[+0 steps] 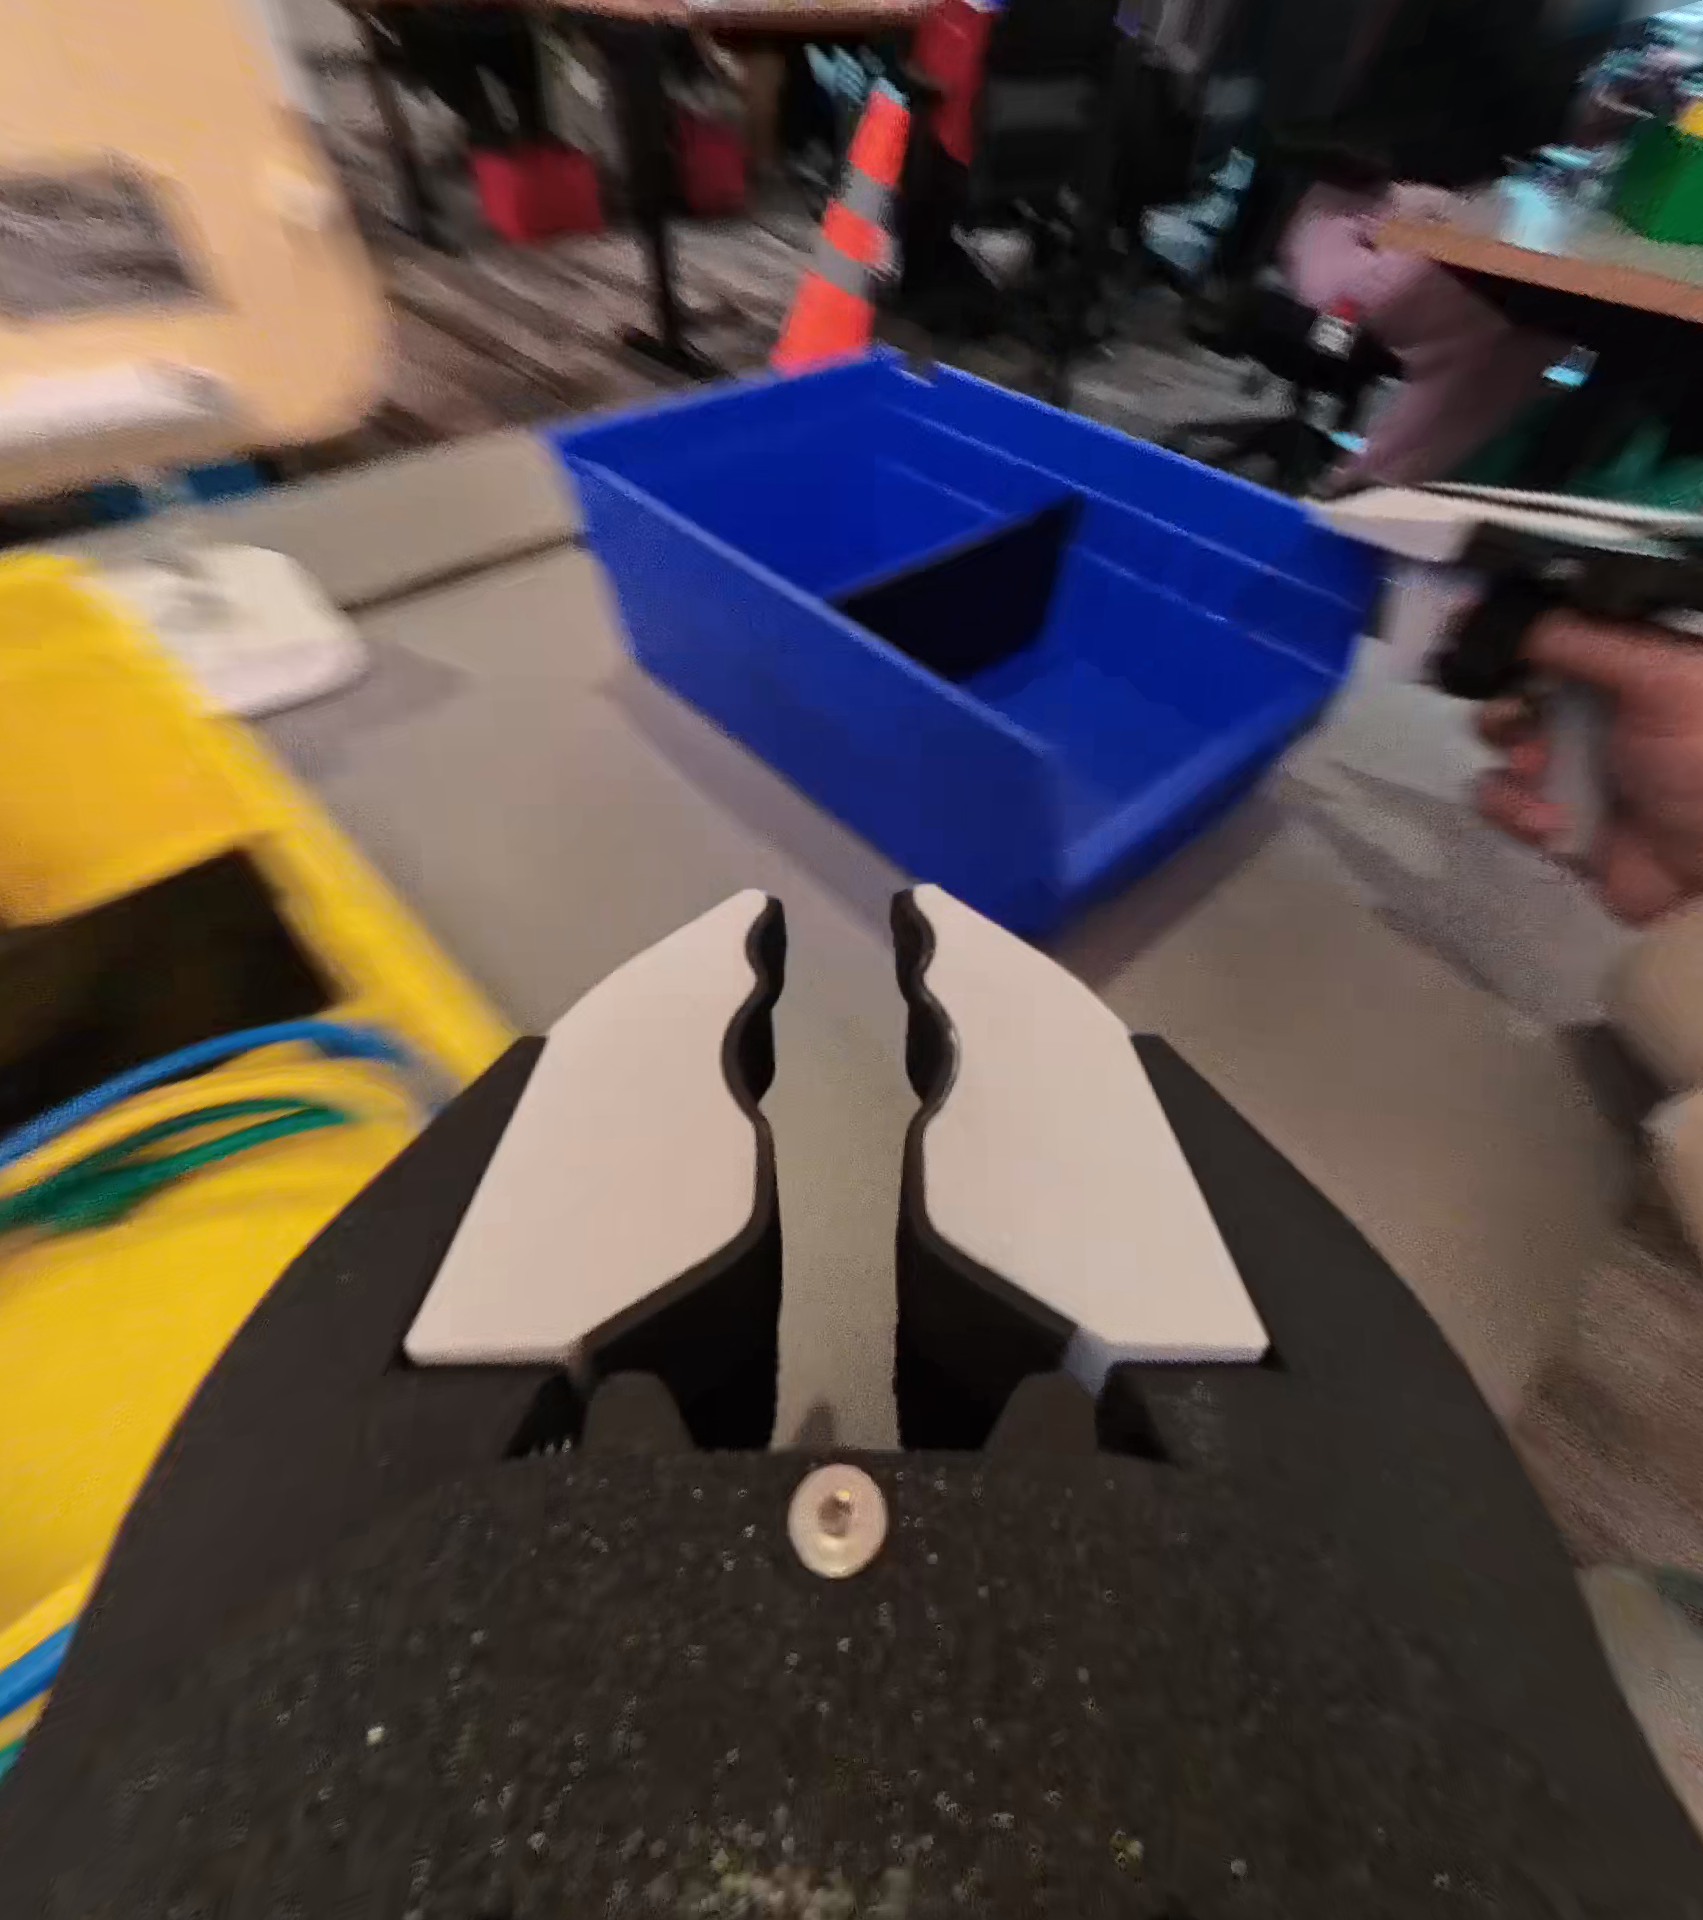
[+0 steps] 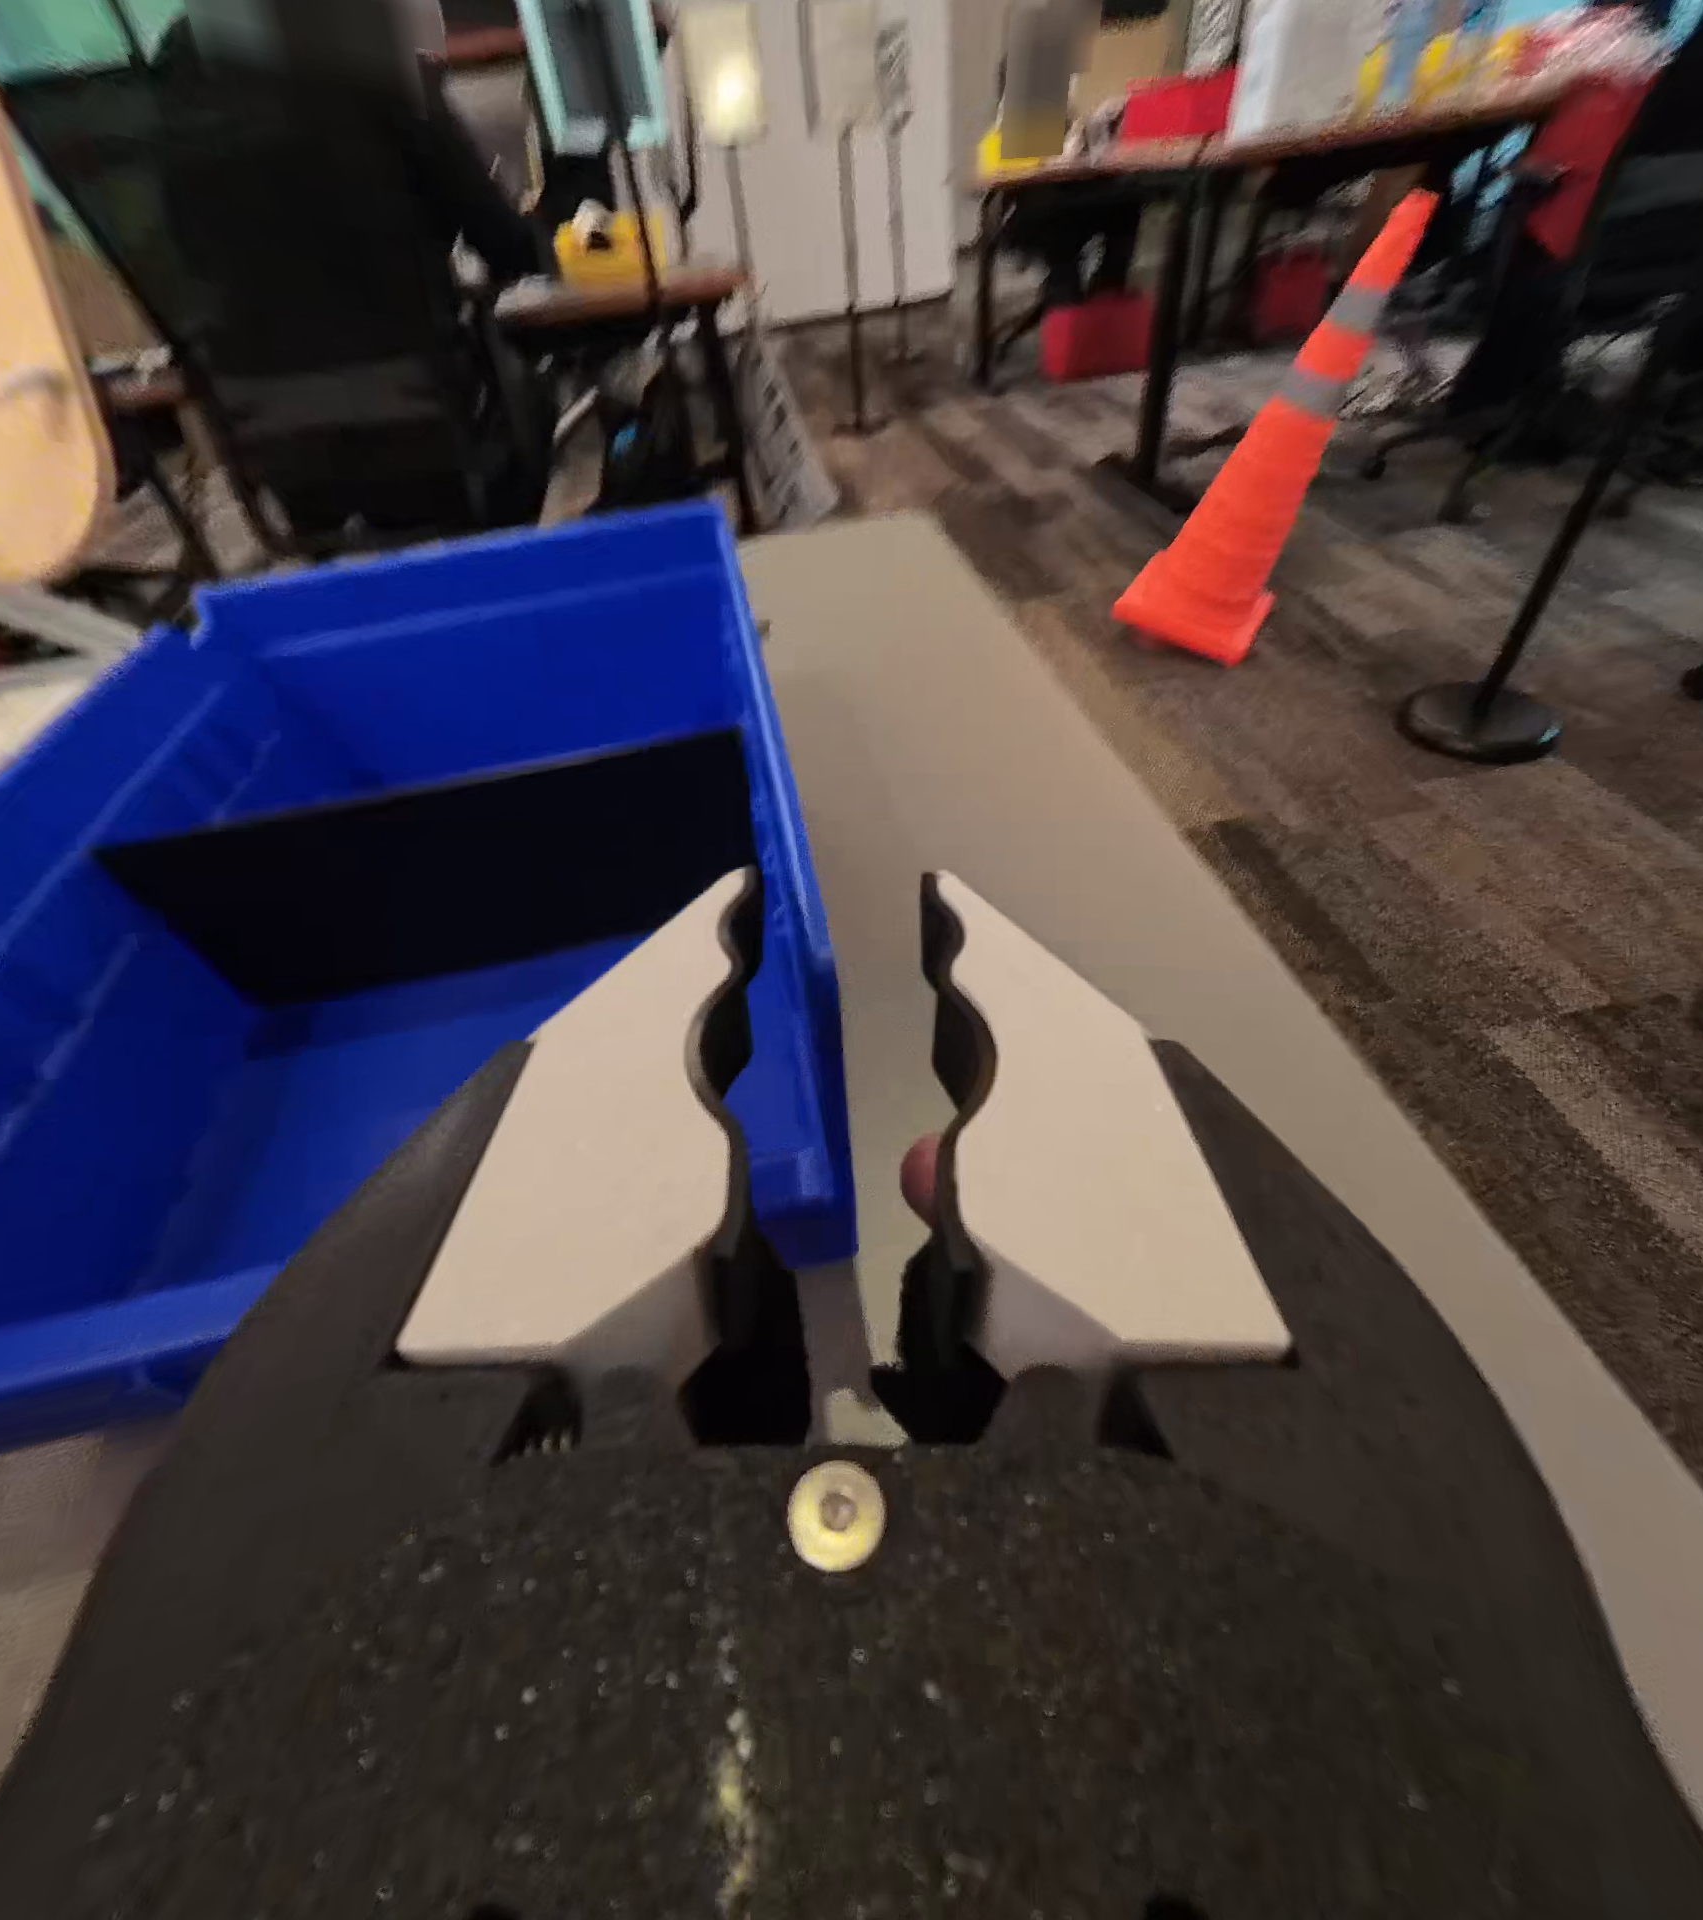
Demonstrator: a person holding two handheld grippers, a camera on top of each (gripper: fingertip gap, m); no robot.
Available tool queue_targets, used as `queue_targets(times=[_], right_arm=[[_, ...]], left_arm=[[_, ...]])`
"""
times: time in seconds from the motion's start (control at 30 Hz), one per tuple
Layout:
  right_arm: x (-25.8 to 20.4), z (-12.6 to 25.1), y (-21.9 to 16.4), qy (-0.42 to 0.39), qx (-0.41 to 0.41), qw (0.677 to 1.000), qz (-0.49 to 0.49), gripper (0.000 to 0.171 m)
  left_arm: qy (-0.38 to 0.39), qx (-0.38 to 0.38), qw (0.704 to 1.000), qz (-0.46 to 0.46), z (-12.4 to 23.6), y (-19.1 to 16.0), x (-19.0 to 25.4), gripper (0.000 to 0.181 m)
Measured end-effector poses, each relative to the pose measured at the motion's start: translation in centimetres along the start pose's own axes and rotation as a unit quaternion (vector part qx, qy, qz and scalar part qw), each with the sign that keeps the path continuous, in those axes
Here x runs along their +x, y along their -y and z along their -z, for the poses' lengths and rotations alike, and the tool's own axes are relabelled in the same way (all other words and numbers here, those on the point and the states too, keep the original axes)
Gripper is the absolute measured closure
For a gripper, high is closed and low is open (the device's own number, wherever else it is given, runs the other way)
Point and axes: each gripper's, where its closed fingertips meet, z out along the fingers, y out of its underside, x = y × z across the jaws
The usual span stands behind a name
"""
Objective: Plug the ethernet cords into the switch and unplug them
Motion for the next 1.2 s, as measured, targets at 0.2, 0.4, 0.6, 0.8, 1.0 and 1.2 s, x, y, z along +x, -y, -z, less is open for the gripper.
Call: queue_targets(times=[0.2,0.4,0.6,0.8,1.0,1.2], right_arm=[[-16.0,5.8,4.4,0.128,0.069,0.988,0.053,0.140],[-35.5,8.2,-3.0,0.246,-0.012,0.968,-0.037,0.131],[-38.2,4.5,-7.8,0.198,-0.064,0.973,0.096,0.145],[-38.5,3.3,-8.5,0.137,-0.079,0.983,0.097,0.167],[-45.3,4.6,-6.8,0.155,-0.046,0.982,0.096,0.167],[-55.9,5.2,-7.1,0.199,-0.032,0.975,0.091,0.166]], left_arm=[[0.251,0.028,0.967,0.032,13.4,-0.8,-17.3,0.142],[0.257,-0.032,0.957,0.127,14.9,-6.2,-22.0,0.141],[0.242,-0.081,0.956,0.145,12.2,-11.1,-23.2,0.164],[0.272,-0.079,0.955,0.084,11.9,-11.1,-24.3,0.177],[0.308,-0.045,0.947,0.072,16.5,-10.1,-29.4,0.179],[0.342,-0.025,0.937,0.060,23.7,-10.2,-37.2,0.179]])
